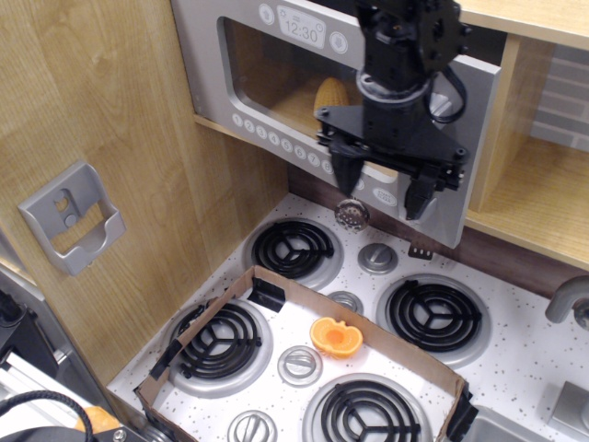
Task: Open microwave
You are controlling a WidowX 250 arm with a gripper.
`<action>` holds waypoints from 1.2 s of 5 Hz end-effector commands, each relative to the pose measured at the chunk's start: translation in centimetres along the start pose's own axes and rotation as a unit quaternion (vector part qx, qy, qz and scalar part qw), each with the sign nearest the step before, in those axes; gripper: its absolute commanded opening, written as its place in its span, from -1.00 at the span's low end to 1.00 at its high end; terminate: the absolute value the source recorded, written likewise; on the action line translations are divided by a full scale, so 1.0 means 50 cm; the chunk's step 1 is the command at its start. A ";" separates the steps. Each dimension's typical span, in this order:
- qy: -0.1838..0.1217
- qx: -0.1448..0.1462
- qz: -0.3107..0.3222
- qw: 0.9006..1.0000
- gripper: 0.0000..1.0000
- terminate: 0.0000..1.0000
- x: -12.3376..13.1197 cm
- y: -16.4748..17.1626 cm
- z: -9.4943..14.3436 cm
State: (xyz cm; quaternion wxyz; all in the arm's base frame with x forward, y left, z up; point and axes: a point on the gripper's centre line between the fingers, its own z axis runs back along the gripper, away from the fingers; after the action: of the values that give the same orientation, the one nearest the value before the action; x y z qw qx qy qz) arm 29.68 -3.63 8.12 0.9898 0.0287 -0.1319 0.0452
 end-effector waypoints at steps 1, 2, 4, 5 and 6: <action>-0.041 -0.004 0.065 0.997 1.00 -1.00 -0.090 -0.030 0.054; -0.023 -0.034 0.040 0.998 1.00 -1.00 -0.100 -0.088 0.042; -0.041 -0.135 -0.090 0.986 1.00 -1.00 -0.070 -0.214 0.007; -0.071 -0.126 -0.166 0.975 1.00 -1.00 -0.048 -0.269 -0.005; -0.076 -0.141 -0.210 0.964 1.00 -1.00 -0.033 -0.303 -0.018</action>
State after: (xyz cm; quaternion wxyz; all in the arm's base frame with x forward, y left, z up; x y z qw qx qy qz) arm 29.97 -18.36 4.35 0.9622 -0.0706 -0.1788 -0.1932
